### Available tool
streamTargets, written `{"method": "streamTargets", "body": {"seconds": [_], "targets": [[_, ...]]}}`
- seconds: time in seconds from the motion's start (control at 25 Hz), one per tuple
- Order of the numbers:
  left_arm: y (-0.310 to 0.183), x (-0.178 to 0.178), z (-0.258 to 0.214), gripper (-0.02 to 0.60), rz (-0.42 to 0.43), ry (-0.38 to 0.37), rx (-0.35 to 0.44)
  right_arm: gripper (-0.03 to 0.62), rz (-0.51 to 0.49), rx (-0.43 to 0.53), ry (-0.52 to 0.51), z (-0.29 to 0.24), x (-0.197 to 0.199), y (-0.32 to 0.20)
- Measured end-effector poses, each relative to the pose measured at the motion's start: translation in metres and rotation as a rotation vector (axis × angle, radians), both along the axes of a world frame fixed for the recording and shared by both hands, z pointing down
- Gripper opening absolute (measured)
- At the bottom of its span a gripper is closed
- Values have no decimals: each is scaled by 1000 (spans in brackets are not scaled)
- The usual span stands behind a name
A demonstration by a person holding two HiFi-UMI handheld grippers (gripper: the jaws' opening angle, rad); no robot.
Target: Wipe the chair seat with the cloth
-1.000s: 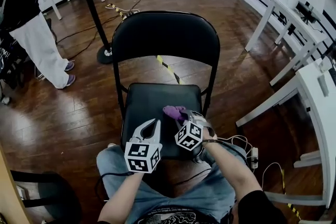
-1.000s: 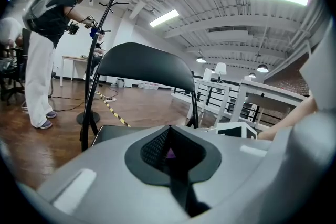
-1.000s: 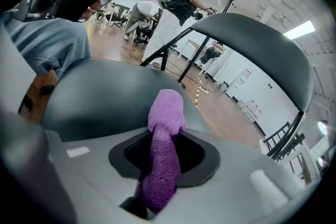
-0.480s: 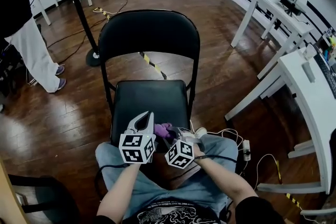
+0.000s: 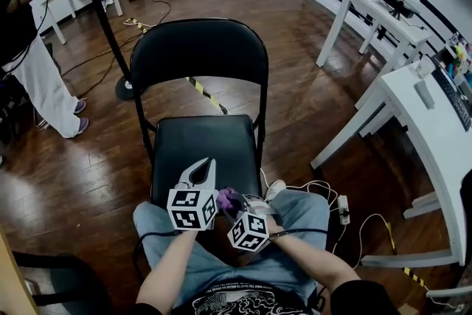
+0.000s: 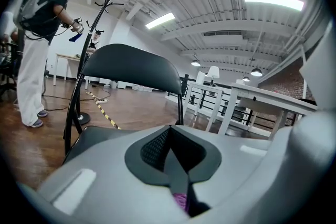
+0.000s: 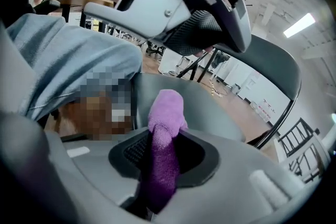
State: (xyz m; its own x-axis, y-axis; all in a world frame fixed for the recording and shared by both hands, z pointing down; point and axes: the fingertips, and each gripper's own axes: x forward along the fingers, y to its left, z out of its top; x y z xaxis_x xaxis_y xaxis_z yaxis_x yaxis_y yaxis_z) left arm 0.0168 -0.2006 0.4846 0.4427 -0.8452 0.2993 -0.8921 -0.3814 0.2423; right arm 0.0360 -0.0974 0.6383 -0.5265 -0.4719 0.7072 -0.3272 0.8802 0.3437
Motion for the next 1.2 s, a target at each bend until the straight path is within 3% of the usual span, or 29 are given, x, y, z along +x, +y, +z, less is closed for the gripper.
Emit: {"method": "streamTargets", "body": {"seconds": [0.36,0.76,1.0,1.2], "targets": [[-2,-5,-3,4,-4,10,2,91,50,-10,-52,-9,0,-10],[-11,-8,-6,4,-1,38,5,92,372,72,-177,-65,47,-159],[-18,-19,-3,5,-1,40,-10,91,436,95,-114,-55,63,-237],[-22,-26,9,4,9,10,-33,92,461,80,-53,-34,69,-274]]}}
